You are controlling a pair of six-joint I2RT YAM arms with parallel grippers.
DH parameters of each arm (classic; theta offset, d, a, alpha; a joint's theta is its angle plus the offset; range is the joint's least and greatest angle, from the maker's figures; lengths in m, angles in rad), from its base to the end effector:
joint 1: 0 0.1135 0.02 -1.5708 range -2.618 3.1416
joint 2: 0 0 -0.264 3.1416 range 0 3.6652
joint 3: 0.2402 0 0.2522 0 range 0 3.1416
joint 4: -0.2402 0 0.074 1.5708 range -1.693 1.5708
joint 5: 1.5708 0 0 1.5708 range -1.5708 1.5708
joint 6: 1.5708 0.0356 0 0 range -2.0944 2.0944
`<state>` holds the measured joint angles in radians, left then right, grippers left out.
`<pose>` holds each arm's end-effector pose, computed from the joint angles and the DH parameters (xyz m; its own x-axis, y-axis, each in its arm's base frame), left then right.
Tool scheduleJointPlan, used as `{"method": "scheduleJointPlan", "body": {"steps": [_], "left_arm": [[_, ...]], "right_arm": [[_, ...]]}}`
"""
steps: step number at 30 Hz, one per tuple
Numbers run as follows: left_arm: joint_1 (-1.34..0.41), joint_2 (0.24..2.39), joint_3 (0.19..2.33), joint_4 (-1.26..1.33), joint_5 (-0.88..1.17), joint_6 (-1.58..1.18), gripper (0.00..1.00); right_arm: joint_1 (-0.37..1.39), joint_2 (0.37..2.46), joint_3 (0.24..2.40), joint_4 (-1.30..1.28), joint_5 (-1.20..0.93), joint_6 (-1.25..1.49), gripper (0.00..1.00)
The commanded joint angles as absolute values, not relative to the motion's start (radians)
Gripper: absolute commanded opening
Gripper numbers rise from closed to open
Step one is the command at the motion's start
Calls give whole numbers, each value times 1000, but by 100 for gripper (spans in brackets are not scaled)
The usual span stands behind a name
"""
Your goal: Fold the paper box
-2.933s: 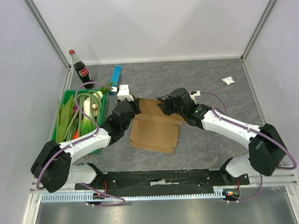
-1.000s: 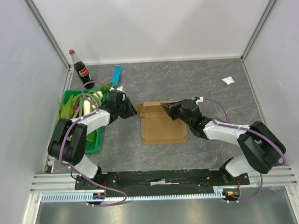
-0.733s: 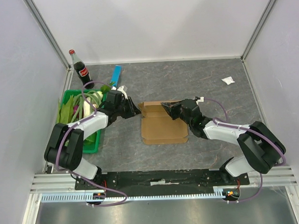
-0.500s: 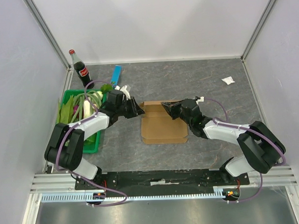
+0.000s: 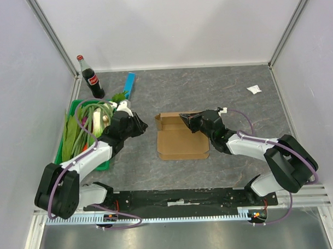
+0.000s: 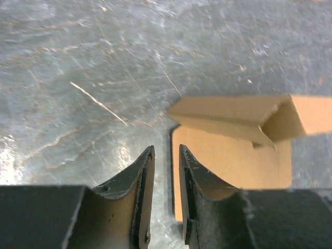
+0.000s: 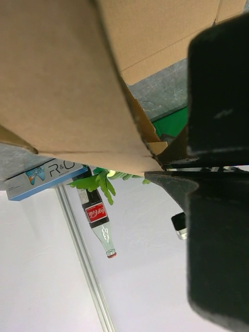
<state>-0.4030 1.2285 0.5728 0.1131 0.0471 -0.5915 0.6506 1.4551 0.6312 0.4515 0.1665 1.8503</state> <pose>0.2348 -0.1019 0.2038 -0.6334 -0.3354 -0.6973 0.0911 0.8626 -0.4977 0.2436 0.1780 0.1970 -0.3762 0.9049 0.1990 0.4092 -0.0305 0.9119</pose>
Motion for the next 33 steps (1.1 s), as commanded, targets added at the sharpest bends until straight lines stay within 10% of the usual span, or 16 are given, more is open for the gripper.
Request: {"method": "scheduleJointPlan", "body": {"steps": [1, 33], "left_arm": [[-370, 1361, 702, 101, -55, -614, 31], [-408, 1555, 701, 419, 414, -506, 33]], "right_arm": [[652, 1468, 661, 428, 175, 1851, 0], [641, 1522, 624, 459, 187, 1640, 0]]}}
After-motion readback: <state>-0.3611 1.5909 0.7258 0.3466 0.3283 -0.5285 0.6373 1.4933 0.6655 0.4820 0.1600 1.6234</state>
